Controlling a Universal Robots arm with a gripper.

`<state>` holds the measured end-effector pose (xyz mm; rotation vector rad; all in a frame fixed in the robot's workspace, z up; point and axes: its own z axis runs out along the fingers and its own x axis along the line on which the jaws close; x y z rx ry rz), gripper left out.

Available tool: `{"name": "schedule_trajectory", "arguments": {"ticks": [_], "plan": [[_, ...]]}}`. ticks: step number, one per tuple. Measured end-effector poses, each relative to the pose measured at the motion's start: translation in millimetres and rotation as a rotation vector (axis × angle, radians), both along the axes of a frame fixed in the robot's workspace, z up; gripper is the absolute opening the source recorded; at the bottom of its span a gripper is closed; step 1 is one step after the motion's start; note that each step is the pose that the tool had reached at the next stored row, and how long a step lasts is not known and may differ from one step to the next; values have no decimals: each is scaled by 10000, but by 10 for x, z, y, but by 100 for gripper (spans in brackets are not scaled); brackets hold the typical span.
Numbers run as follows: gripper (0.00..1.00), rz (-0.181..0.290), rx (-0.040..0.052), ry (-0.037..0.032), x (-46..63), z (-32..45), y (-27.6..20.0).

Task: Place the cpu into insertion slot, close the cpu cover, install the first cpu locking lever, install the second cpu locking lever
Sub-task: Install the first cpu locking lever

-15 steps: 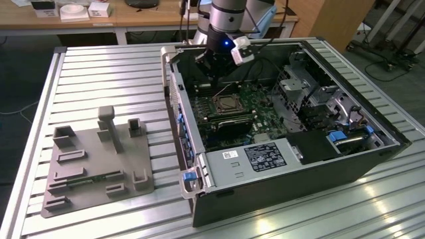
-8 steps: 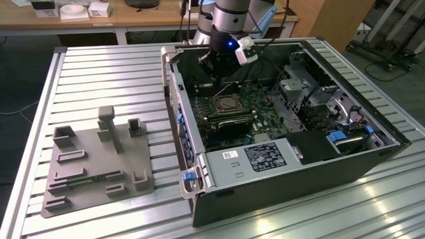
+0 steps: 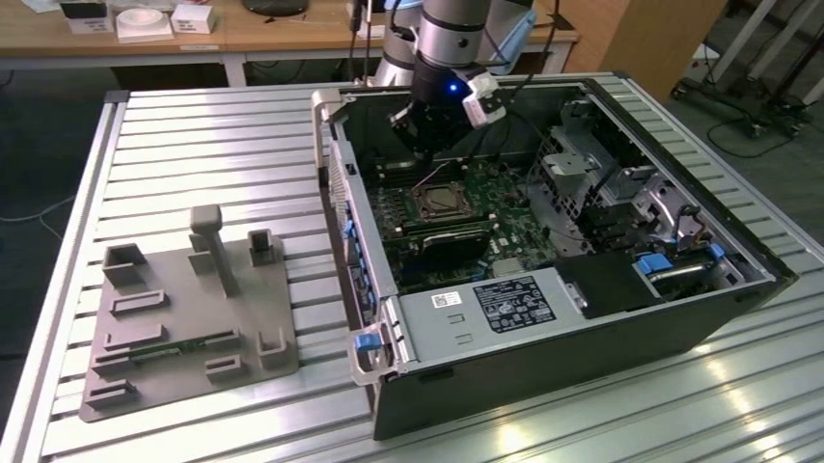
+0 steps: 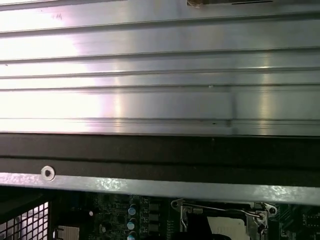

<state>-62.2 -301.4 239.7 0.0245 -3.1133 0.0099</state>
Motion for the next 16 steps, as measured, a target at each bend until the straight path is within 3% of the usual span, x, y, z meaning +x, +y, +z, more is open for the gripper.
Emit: {"name": "schedule_trajectory", "arguments": {"ticks": [16], "plan": [[11,97,0,-1,177,-33,28]]}}
